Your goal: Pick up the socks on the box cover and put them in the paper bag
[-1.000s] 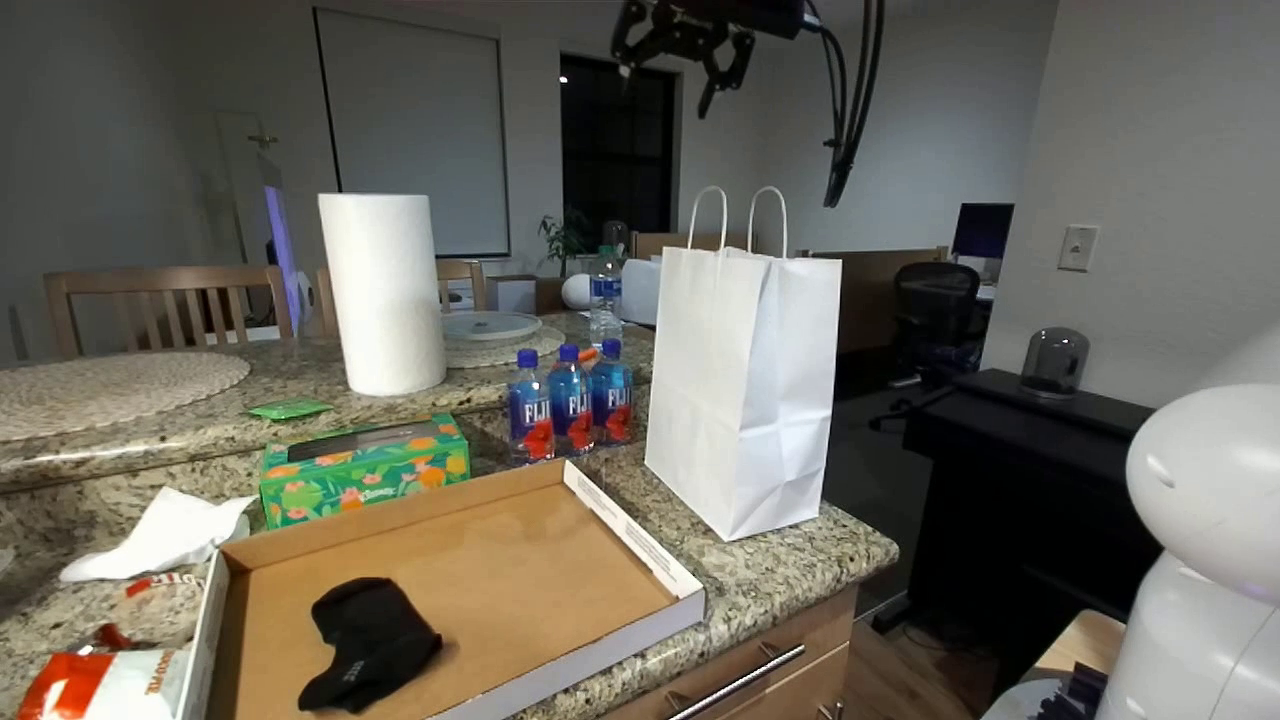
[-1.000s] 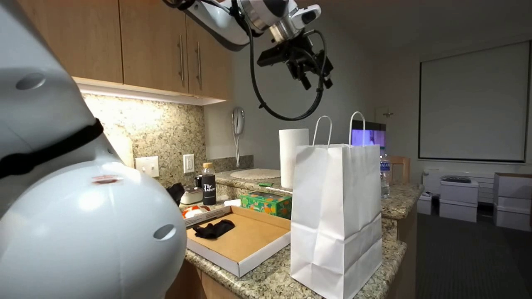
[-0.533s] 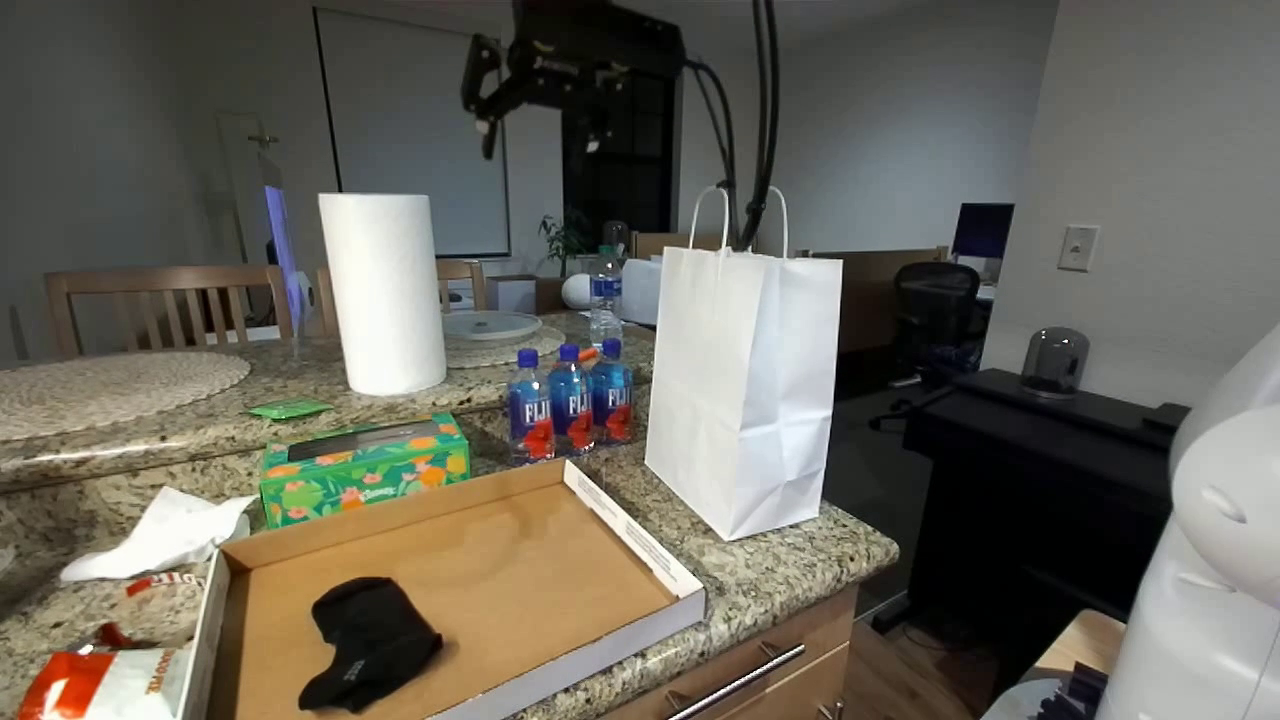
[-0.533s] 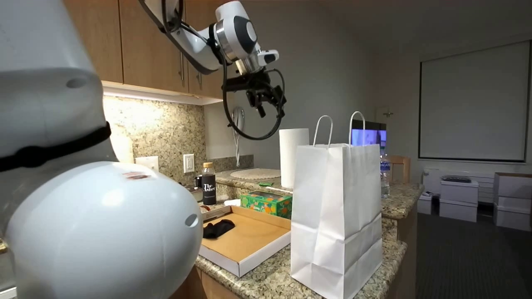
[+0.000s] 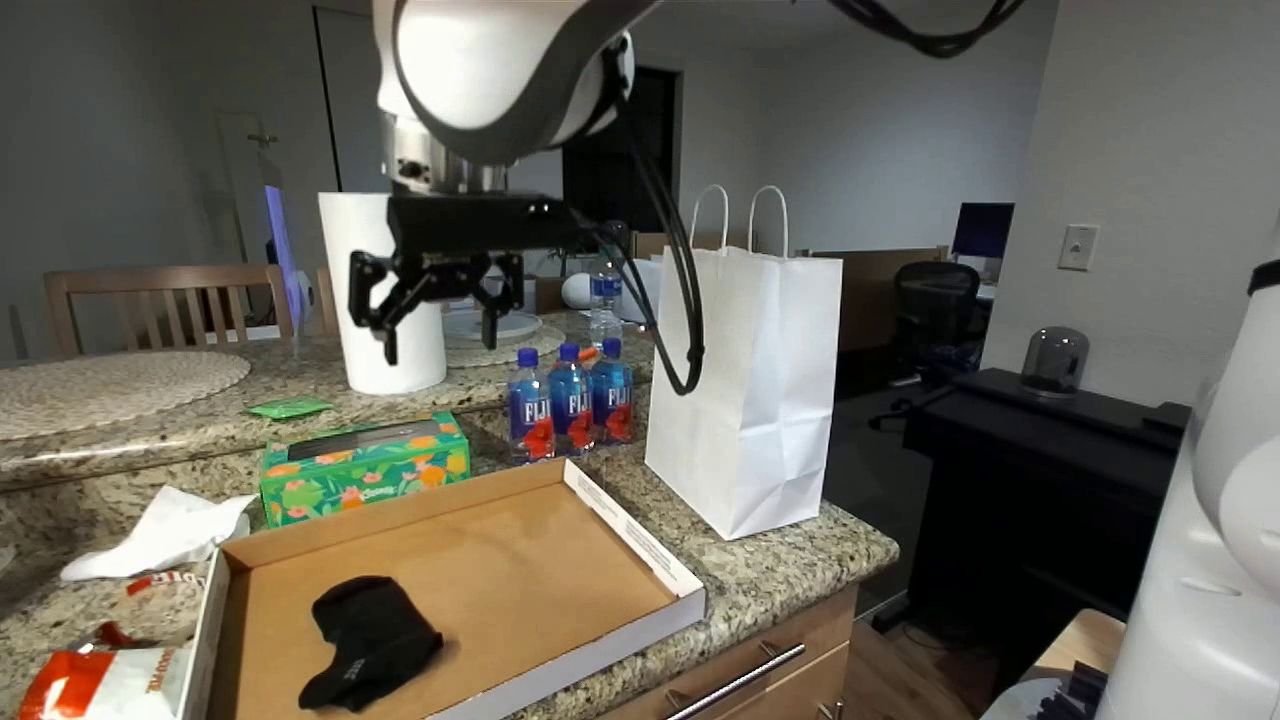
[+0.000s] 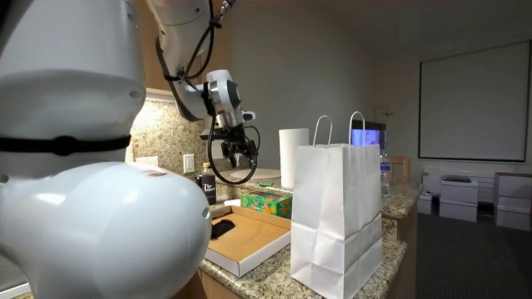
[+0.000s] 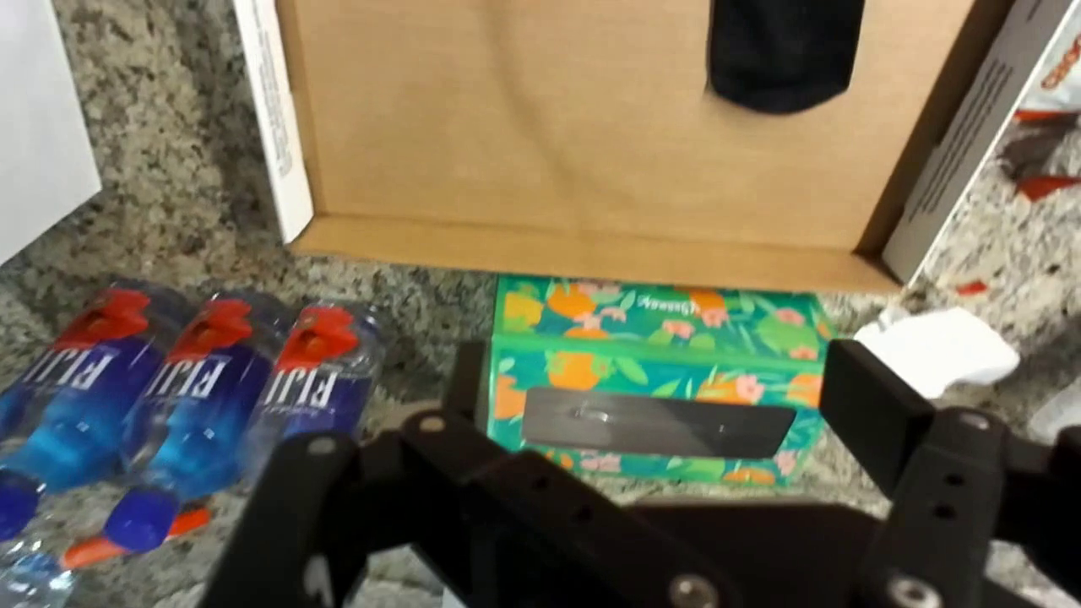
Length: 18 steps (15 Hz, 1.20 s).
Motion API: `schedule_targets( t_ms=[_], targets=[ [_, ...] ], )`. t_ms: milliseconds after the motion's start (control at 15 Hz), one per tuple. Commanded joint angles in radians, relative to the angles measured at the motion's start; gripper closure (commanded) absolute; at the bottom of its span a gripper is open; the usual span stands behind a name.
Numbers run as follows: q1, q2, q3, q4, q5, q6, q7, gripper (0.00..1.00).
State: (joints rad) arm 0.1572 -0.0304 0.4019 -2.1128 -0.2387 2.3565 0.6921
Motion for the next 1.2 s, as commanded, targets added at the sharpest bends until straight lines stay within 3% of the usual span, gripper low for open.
schedule_targets(
  t_ms=[0,667,1133],
  targets=[
    [0.082,0.140,-0.027,0.038,-0.027,0.002,0.010,0.00],
    [0.246,0.380,-0.098,0.158,0.040,-0.040,-0.090,0.00],
    [0.274,0.445,-0.117,0.163,0.098,-0.075,-0.165,0.00]
  ],
)
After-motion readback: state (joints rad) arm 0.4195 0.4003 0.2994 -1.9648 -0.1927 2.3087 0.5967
